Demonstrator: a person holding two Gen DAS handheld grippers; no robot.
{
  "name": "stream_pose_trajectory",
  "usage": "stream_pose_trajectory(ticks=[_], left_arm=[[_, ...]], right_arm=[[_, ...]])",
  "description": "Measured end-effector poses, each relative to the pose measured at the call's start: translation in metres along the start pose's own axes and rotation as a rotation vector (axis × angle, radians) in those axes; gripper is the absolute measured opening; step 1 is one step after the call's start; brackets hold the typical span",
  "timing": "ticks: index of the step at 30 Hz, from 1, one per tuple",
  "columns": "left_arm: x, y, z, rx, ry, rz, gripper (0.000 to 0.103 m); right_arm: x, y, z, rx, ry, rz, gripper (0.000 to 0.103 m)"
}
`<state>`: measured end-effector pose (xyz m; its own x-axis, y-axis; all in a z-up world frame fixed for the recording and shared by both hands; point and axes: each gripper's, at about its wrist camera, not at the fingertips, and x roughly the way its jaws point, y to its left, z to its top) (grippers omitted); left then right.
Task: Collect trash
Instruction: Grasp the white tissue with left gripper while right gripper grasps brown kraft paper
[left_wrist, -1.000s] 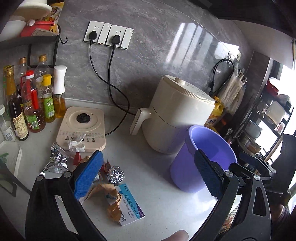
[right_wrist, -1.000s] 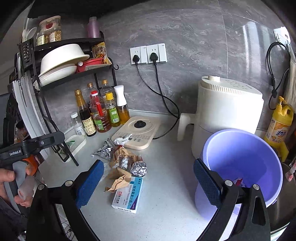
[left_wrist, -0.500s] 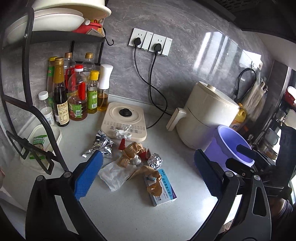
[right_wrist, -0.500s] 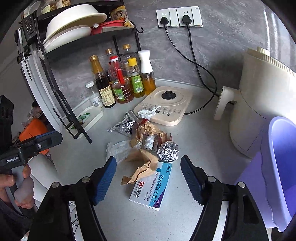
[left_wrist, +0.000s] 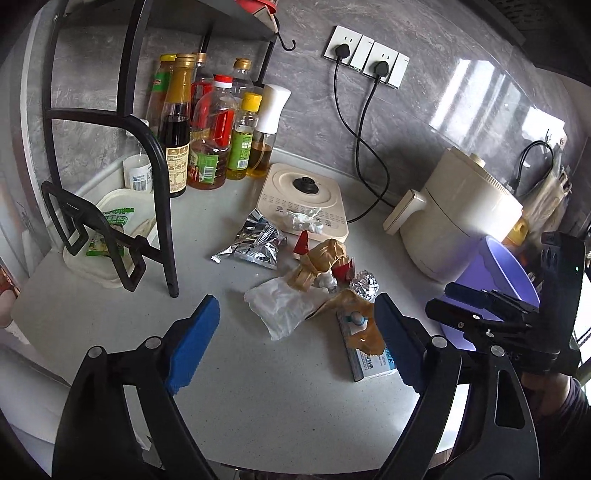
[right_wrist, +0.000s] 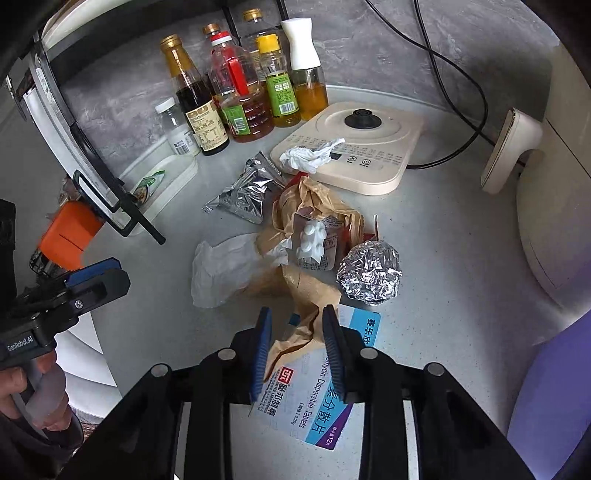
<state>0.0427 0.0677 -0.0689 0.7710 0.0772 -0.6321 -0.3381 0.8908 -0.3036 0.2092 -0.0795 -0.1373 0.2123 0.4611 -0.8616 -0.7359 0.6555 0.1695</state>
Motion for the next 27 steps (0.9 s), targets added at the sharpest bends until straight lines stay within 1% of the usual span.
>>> stream_pose_trajectory(ticks=[4, 5, 6, 7, 10, 14, 16, 18, 22, 25, 27], left_arm=[[0.016, 0.009, -0.008, -0.023, 0.040, 0.009, 0.076], [0.020, 0.012, -0.009, -0.028, 0.049, 0.011, 0.074], [0.024, 0.013, -0.011, -0.033, 0.058, 0.013, 0.073], [0.029, 0.015, -0.012, -0.036, 0.066, 0.014, 0.071], [0.043, 0.019, -0.015, -0.048, 0.085, 0.013, 0.070], [0.067, 0.026, -0.019, -0.079, 0.120, 0.013, 0.064], [0.081, 0.030, -0.021, -0.099, 0.140, 0.012, 0.063], [0.097, 0.032, -0.023, -0.111, 0.165, 0.013, 0.057], [0.122, 0.034, -0.027, -0.135, 0.198, 0.030, 0.051], [0.136, 0.035, -0.029, -0.170, 0.215, 0.029, 0.040], [0.140, 0.034, -0.030, -0.180, 0.219, 0.048, 0.021]], right_arm=[[-0.001, 0.002, 0.005, -0.047, -0.013, 0.007, 0.013], [-0.003, 0.001, 0.004, -0.052, -0.016, 0.005, 0.010], [-0.005, -0.001, 0.005, -0.053, -0.016, 0.005, 0.009], [-0.007, -0.003, 0.005, -0.054, -0.016, 0.007, 0.006], [-0.013, -0.007, 0.005, -0.065, -0.019, 0.004, 0.006], [-0.027, -0.013, 0.004, -0.083, -0.046, 0.004, 0.005], [-0.037, -0.016, 0.004, -0.089, -0.072, 0.005, 0.005], [-0.047, -0.018, 0.006, -0.090, -0.104, 0.008, 0.005], [-0.069, -0.023, 0.014, -0.076, -0.179, 0.008, 0.005], [-0.088, -0.027, 0.021, -0.059, -0.235, 0.007, 0.005], [-0.100, -0.030, 0.024, -0.045, -0.267, 0.004, 0.005]])
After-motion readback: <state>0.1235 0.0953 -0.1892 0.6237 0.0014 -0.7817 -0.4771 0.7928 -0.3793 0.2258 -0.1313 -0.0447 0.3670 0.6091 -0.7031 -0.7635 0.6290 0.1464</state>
